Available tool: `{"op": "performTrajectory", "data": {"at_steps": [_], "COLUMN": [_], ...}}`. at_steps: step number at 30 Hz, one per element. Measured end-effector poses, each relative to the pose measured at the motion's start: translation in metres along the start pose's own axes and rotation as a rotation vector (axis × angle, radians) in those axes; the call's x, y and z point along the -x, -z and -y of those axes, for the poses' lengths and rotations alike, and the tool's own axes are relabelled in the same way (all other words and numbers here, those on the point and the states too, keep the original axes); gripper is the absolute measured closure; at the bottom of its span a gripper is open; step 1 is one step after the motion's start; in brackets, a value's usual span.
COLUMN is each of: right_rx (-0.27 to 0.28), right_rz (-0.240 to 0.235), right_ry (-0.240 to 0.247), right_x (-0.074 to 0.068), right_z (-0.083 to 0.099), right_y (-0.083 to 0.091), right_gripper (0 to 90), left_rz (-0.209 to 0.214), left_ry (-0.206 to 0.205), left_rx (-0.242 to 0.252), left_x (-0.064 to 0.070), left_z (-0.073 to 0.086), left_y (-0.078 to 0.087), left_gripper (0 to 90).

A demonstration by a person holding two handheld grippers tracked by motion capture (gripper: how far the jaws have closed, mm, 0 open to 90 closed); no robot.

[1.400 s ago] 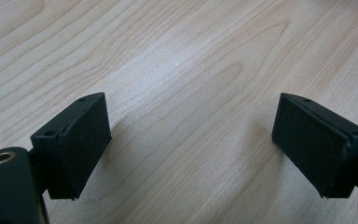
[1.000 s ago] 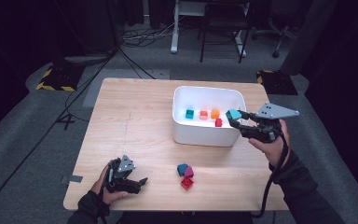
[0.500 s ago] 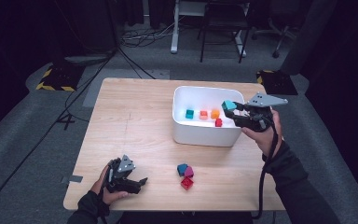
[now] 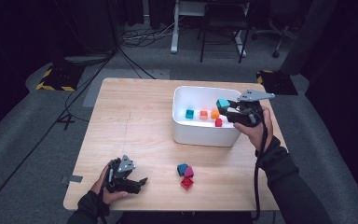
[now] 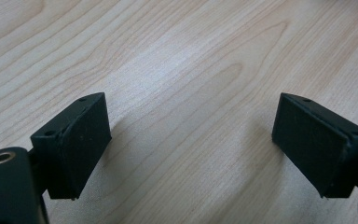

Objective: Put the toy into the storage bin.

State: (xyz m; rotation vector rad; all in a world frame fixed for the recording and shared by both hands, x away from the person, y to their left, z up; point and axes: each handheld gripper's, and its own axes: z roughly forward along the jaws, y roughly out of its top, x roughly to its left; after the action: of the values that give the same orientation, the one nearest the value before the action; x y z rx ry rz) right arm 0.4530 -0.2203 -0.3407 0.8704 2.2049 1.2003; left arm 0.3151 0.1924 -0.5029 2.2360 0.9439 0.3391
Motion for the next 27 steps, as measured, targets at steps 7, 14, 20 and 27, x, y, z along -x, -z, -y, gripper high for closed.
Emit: {"op": "performTrajectory", "data": {"at_steps": [7, 14, 20, 27], "right_rx": [-0.009, 0.011, 0.037, 0.085], "right_rz": [-0.011, -0.025, -0.048, -0.058], "right_ry": [-0.016, 0.0, 0.022, 0.042], "right_x": [0.0, -0.004, -0.01, -0.022], "right_z": [0.002, 0.004, 0.004, 0.006], "right_y": [-0.001, 0.007, 0.024, 0.044], "right_gripper": [46.7, 46.5, 43.2, 34.7], "left_rz": [0.0, 0.0, 0.0, 0.0], "left_ry": [0.0, 0.0, 0.0, 0.0], "left_rx": [0.0, 0.0, 0.0, 0.0], "left_x": [0.0, 0.0, 0.0, 0.0], "left_z": [0.0, 0.0, 0.0, 0.0], "left_y": [0.0, 0.0, 0.0, 0.0], "left_gripper": [11.7, 11.7, 11.7, 11.7]}}
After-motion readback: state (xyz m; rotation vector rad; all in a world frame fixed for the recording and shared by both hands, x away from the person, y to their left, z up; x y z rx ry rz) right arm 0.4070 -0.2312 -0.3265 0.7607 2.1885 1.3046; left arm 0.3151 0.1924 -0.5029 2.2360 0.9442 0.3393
